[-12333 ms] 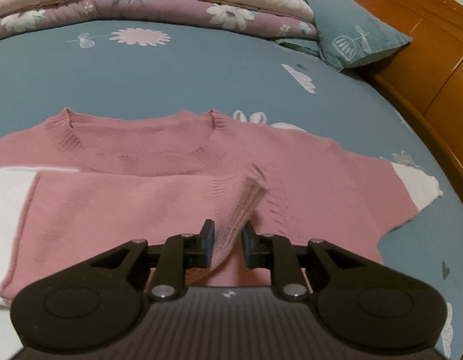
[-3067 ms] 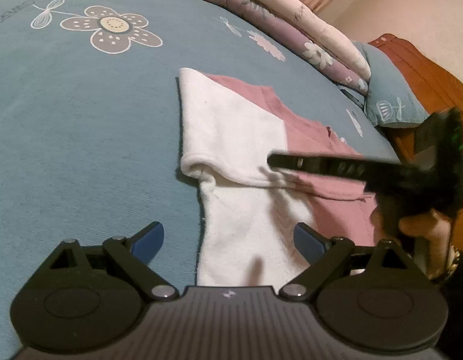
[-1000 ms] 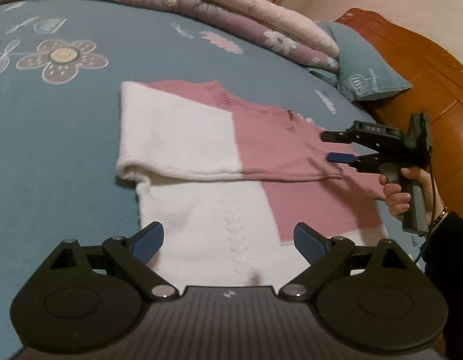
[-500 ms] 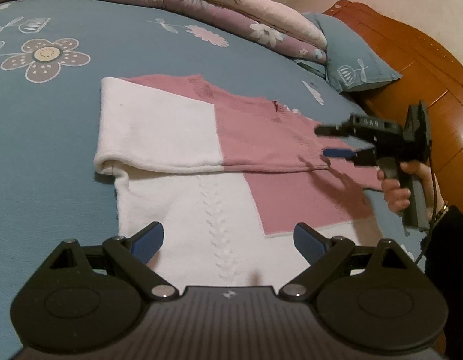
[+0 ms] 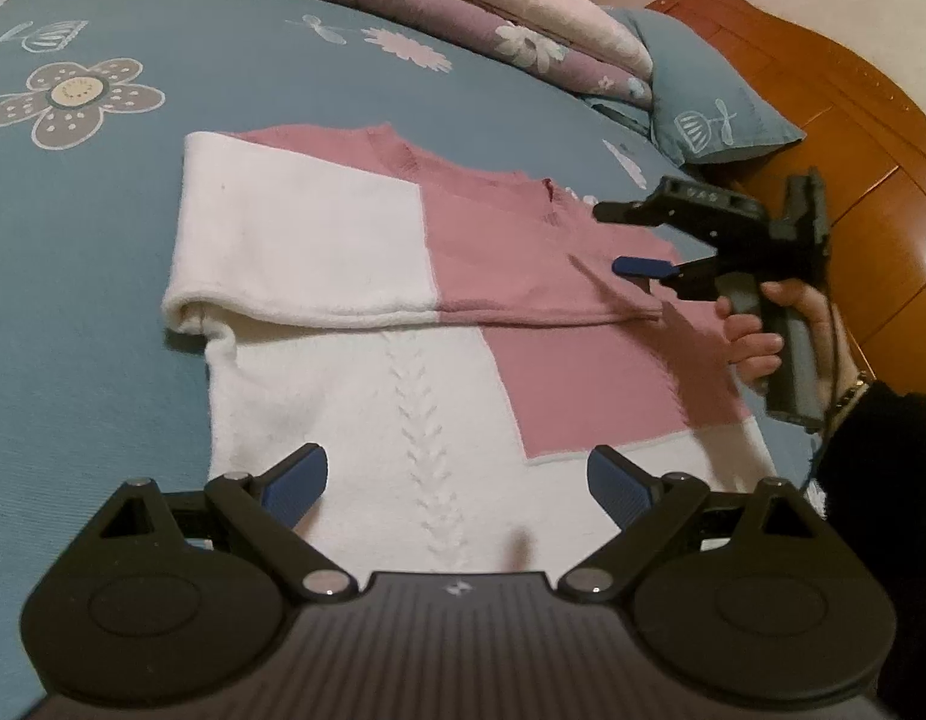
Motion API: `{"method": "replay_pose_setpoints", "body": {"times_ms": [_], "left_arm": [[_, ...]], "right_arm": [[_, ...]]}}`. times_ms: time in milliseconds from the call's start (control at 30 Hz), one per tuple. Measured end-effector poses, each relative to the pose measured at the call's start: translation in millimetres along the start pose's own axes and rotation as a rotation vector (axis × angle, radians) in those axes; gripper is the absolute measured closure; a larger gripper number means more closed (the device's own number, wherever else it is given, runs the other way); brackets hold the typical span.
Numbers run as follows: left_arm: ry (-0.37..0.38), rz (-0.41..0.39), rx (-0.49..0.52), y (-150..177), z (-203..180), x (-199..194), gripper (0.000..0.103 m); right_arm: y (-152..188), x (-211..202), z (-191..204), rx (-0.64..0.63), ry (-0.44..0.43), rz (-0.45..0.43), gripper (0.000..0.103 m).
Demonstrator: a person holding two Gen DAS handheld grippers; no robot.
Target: Fold clothes
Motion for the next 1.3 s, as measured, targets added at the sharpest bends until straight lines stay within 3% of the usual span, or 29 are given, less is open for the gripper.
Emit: {"method": "replay_pose_setpoints", "body": {"times_ms": [100,167,300,433,500,700,1167,1300], "left_arm": [[0.000,0.003,0.008,1.2,-2.9,1.2,0.009],[-0.004,0.008,0.011,2.3,-3.9,2.0,0.009],[-0.010,0.015,0.017,4.8,-5.4,3.0,0.009],[-0.010,0.017,0.026,5.3,-7.9,3.5,0.009],[-0.009,0.018,0.027,5.4,-8.2,4.2,0.009],[-0.021,0.035,0.033,8.3,-6.4,8.8,0.009],[0.017,0.053,0.074,16.1,-27.2,11.7,0.009],[0.014,0.064,0.085,19.4,-31.1,13.6,0.009]], "right_arm": [[17.0,-1.3,24.8,-0.032,-0.093,0.043,0.028],[27.7,3.9,35.7,-0.073,-0.105,0.069,0.027],[35.9,17.5,33.5,-0.078,-0.020,0.092,0.027],[48.3,27.9,61.1,-0.069,-0.132,0.133,0.027],[56.9,33.8,72.8,-0.109,-0.136,0.156,0.027],[58.6,24.5,49.1,-0.049,-0.131,0.146,0.027],[59.7,-11.8,41.3,-0.181,0.031,0.104,0.026],[57.8,-10.8,12.8,-0.101,0.094,0.123,0.026]]}}
Point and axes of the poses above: each gripper's, at about its wrist camera, not at the fingertips, and x roughly the way its jaws point, z to its left, y to its underside, the point moved 9 cm from there along x, roughly the way its jaws point, and after that the axes turned 2 degrees about -x, right-handed, at the moved point
